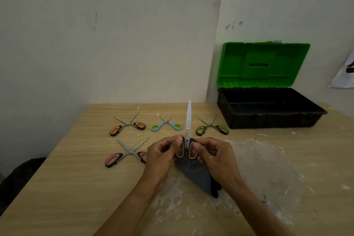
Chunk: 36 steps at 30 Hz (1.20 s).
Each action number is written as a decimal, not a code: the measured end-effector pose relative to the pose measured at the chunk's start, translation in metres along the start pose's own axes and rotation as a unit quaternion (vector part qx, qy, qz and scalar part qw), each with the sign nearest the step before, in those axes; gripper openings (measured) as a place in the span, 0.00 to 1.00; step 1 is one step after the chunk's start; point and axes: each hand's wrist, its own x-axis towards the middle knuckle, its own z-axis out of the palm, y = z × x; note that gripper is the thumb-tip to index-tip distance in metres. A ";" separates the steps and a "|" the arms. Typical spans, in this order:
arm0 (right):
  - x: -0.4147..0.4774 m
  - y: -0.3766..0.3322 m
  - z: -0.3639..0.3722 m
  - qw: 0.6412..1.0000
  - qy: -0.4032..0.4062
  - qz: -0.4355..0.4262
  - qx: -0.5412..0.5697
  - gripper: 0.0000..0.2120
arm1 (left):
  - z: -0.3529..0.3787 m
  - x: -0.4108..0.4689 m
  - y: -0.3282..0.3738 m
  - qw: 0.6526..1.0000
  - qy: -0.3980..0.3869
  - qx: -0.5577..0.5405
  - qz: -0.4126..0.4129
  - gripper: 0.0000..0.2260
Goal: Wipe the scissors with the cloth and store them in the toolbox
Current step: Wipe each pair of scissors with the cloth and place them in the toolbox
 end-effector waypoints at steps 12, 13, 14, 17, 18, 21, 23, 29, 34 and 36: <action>0.084 -0.013 -0.066 0.997 0.030 0.052 -0.043 0.02 | 0.074 0.034 0.001 0.999 -0.030 -0.015 0.016 0.06; 0.093 -0.013 -0.077 0.997 0.018 0.066 -0.039 0.01 | 0.084 0.039 0.002 0.999 -0.042 -0.020 0.016 0.06; 0.103 -0.011 -0.089 0.996 0.008 0.080 -0.037 0.03 | 0.092 0.046 0.002 0.998 -0.058 -0.014 0.024 0.06; 0.143 -0.003 -0.133 0.992 0.030 0.115 -0.034 0.09 | 0.108 0.073 -0.005 0.972 -0.119 0.158 0.124 0.11; 0.161 0.002 -0.148 0.990 0.055 0.117 -0.049 0.09 | 0.112 0.079 -0.009 0.942 -0.144 0.247 0.174 0.13; 0.208 0.022 -0.174 0.980 0.125 0.130 -0.090 0.11 | 0.120 0.089 -0.026 0.805 -0.250 0.472 0.257 0.25; 0.236 0.042 -0.181 0.974 0.127 0.149 -0.111 0.11 | 0.122 0.090 -0.046 0.745 -0.301 0.538 0.255 0.34; 0.278 0.096 -0.178 0.942 0.019 0.261 -0.210 0.11 | 0.117 0.090 -0.076 0.700 -0.343 0.580 0.235 0.34; 0.283 0.121 -0.172 0.917 -0.079 0.328 -0.215 0.05 | 0.114 0.087 -0.073 0.682 -0.361 0.599 0.213 0.36; 0.283 0.129 -0.169 0.910 -0.101 0.338 -0.218 0.05 | 0.114 0.087 -0.072 0.683 -0.360 0.602 0.201 0.37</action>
